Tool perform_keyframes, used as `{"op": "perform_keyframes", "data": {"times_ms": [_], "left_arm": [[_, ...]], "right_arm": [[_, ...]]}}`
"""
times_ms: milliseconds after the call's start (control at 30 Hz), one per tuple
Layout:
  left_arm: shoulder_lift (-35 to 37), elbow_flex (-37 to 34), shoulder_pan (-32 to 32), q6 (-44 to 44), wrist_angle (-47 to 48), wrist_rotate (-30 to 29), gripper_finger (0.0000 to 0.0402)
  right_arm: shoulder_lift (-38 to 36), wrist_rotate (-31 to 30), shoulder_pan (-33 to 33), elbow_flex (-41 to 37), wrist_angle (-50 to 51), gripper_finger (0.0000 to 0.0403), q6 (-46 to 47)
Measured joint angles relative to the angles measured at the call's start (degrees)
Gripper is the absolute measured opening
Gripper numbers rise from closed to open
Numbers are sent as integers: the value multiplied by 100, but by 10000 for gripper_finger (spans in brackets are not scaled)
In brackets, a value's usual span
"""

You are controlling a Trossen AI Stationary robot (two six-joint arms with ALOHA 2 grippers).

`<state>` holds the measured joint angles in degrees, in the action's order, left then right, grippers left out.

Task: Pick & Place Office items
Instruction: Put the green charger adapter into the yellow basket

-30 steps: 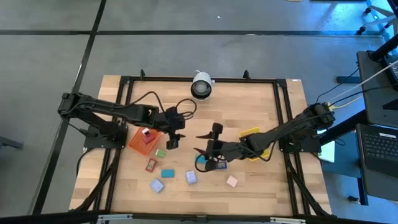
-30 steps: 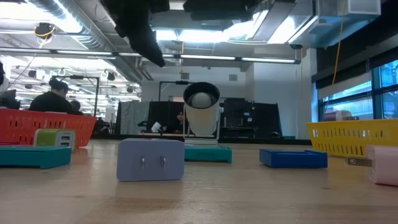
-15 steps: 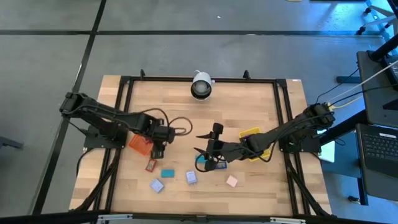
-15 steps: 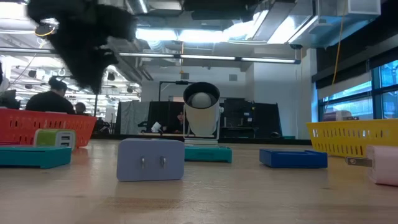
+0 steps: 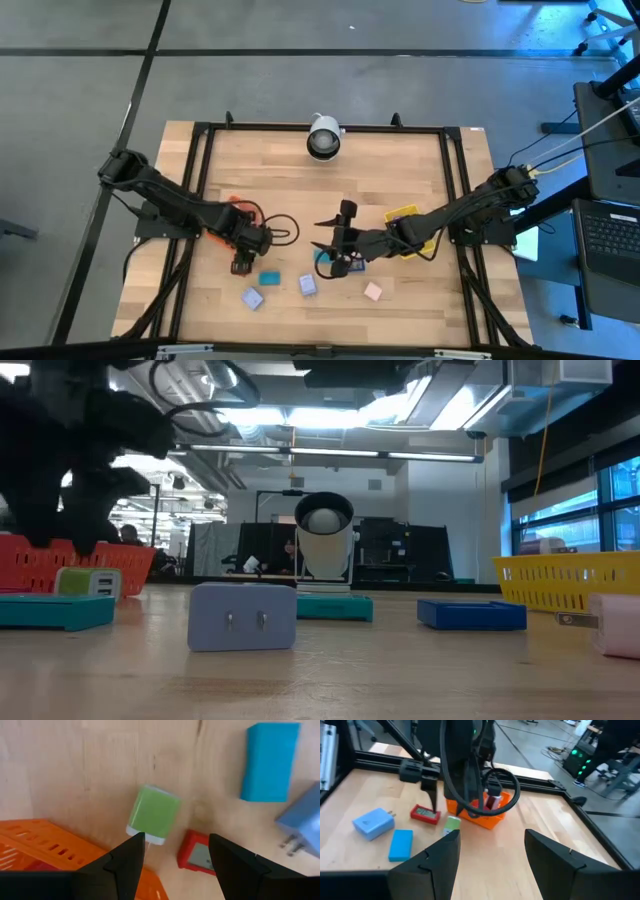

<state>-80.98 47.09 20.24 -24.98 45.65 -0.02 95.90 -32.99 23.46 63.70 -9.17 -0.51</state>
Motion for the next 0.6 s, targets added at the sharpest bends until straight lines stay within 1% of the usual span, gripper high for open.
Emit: {"op": "perform_keyframes", "data": {"times_ms": [133, 200, 300, 433, 600], "left_arm": [[-220, -96, 19, -28, -80, -527, 218], [-345, -95, -15, 28, -102, -666, 218], [-538, -92, -26, 62, -70, -674, 217], [-757, -92, -18, 295, -121, -525, 220], [-877, -92, -8, 463, -326, -667, 219]], "right_arm": [[0, 95, 0, 0, -51, 222, 27], [0, 109, 0, 0, -68, 222, 28], [0, 127, 0, 0, -78, 222, 52], [0, 218, 0, 0, -90, 222, 54], [0, 243, 0, 0, -82, 222, 52]]}}
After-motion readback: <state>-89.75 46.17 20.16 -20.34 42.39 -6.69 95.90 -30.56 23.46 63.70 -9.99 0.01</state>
